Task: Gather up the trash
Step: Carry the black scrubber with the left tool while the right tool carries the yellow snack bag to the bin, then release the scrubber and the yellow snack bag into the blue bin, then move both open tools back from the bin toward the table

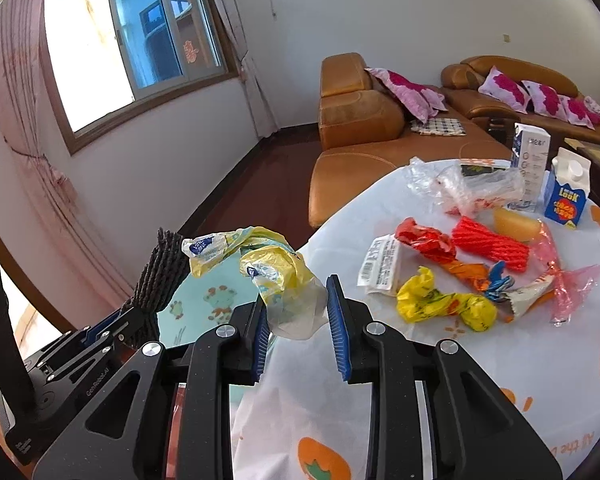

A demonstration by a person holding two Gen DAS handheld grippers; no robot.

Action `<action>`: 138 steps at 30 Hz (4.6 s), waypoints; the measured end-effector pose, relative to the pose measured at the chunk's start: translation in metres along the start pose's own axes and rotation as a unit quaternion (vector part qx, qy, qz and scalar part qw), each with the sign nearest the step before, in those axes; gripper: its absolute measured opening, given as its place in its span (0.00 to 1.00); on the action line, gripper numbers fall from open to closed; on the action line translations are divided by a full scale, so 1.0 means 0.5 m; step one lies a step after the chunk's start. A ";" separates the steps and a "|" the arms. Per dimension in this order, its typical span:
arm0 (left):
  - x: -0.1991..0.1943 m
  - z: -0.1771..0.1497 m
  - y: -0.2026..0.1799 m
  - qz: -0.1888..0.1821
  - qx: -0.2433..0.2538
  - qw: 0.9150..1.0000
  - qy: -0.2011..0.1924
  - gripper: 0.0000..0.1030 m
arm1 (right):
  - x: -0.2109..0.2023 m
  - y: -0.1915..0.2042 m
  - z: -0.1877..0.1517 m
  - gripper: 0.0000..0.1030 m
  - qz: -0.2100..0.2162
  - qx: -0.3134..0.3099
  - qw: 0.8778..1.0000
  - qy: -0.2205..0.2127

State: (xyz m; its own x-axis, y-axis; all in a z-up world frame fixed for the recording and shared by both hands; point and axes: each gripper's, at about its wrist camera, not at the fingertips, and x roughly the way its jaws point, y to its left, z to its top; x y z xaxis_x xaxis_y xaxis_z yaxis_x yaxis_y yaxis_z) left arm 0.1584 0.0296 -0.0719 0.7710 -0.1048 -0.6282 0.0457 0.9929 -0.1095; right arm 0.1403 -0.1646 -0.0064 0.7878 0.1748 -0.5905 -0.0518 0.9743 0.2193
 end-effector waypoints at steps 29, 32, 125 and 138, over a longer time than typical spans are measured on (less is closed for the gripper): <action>0.105 -0.042 0.082 0.011 -0.051 0.997 0.064 0.16 | 0.173 0.135 -0.037 0.28 -0.001 -0.073 0.995 0.073; 0.111 -0.043 0.083 0.013 -0.055 0.996 0.067 0.16 | 0.192 0.144 -0.041 0.29 0.005 -0.081 0.993 0.081; 0.105 0.086 0.236 0.130 -0.085 0.988 -0.007 0.83 | 0.019 -0.440 -0.028 0.52 -0.214 0.112 0.969 0.053; 0.089 0.117 0.111 0.077 -0.042 0.996 -0.017 0.82 | -0.032 -0.493 -0.028 0.55 -0.194 0.113 0.973 0.054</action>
State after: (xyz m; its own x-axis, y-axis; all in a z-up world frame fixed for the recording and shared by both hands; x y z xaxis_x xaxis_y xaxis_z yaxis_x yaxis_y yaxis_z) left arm 0.2323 0.0831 -0.0608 0.7854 0.0522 -0.6168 -0.1273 0.9888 -0.0785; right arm 0.1317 -0.4053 -0.0617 0.6511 -0.1739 -0.7388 0.3829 0.9157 0.1219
